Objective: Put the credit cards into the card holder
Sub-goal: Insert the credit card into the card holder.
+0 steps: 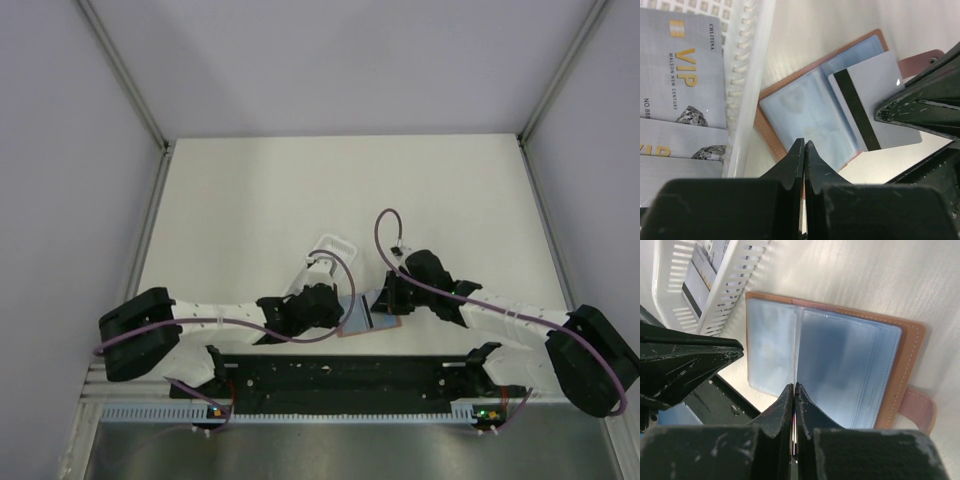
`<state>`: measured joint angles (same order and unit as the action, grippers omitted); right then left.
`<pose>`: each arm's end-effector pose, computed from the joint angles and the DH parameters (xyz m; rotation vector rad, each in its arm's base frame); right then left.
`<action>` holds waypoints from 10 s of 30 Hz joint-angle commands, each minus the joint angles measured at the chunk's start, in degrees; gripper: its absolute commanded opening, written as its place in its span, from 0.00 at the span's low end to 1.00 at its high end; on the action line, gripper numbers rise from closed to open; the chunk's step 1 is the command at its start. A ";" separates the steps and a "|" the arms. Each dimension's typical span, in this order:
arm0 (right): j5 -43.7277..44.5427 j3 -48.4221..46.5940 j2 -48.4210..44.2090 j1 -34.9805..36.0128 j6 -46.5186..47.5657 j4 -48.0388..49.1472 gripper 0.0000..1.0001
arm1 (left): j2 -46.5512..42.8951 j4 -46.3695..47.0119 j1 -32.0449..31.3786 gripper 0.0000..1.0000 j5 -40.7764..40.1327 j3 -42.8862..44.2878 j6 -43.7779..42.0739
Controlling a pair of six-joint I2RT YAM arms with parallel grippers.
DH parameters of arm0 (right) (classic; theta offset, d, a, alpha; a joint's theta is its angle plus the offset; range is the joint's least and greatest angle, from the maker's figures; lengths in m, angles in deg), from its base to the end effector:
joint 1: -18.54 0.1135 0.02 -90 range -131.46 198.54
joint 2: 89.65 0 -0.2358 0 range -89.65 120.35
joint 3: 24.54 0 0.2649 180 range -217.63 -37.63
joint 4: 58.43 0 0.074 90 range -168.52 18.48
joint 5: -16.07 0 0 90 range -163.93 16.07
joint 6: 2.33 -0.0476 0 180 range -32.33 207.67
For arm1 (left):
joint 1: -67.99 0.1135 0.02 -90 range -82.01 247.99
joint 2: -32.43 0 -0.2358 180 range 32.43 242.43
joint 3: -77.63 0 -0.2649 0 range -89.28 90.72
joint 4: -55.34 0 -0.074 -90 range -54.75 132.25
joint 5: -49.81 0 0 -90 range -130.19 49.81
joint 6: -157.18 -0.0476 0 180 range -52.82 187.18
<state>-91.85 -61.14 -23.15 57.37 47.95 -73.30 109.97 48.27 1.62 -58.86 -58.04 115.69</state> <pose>0.1780 0.1621 0.1137 -0.1474 2.5460 0.9817 0.1268 -0.2519 0.1217 0.1857 2.3215 -0.7014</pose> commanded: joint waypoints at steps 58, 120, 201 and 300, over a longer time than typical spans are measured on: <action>-3.09 2.41 6.45 -1.39 -3.25 10.30 0.00 | 4.11 5.49 4.67 0.00 7.34 -2.15 0.36; -2.48 6.98 5.13 -2.71 -1.67 19.80 0.00 | 4.73 3.29 4.67 0.00 6.37 -0.92 0.36; -0.28 14.10 -3.93 -5.08 -8.17 26.74 0.00 | 4.90 2.68 4.58 0.00 6.55 -0.22 0.09; 6.39 12.43 -0.05 3.01 -9.67 23.85 0.46 | 3.85 3.47 4.58 0.00 6.72 -0.48 0.01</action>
<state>-88.89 -46.56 -20.16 59.80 34.94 -42.35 114.45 49.78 6.39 -52.39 -59.39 115.69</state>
